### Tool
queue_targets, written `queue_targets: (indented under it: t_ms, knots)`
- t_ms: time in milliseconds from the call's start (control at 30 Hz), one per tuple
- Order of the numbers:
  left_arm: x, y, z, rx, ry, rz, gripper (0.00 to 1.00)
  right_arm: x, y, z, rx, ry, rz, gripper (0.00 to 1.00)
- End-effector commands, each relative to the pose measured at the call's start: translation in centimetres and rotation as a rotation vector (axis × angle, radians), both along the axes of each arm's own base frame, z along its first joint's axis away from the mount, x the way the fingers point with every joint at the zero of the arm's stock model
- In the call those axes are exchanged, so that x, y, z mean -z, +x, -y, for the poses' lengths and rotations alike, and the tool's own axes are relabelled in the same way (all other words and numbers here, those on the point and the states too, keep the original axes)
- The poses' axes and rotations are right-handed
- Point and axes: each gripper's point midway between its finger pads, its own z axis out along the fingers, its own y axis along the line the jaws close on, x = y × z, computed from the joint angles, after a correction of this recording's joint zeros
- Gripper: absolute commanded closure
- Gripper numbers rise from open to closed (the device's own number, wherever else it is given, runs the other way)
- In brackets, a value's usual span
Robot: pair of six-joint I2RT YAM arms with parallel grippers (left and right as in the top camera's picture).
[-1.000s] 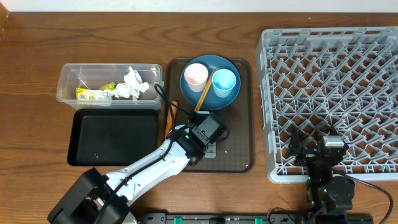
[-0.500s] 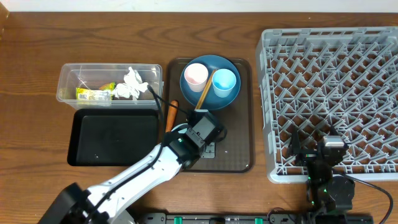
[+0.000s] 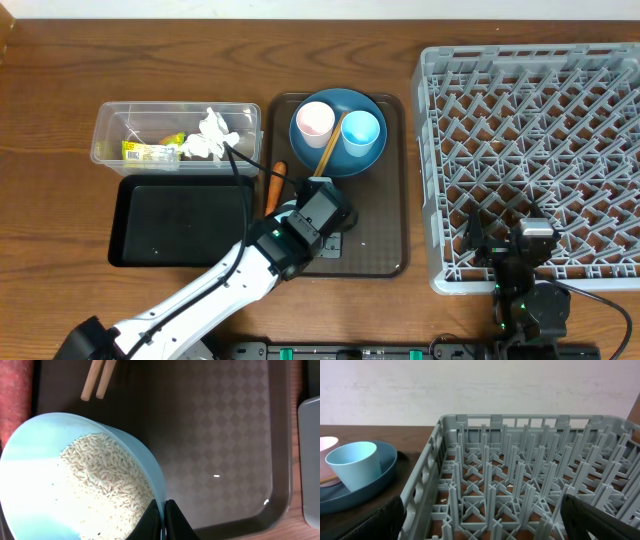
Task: Sort waste into correct bins and load items into the dishwasher rack
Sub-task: 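Lower the left gripper onto the rice bowl rim and grip it, then lift the rice bowl and carry it left over the black tray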
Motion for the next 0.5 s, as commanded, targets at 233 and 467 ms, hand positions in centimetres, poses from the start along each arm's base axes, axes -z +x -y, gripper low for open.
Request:
queue_targets:
  t_ms: [233,467]
  knots:
    - [-2.0,1.0,-3.0,-0.033,0.052,-0.015,0.94,0.2,0.0,-0.2,-0.005,0.003,-0.005,0.01]
    - [-5.7,2.2,-3.5,-0.034,-0.023,0.017,0.94,0.2,0.0,-0.2,-0.006,0.003,-0.005,0.01]
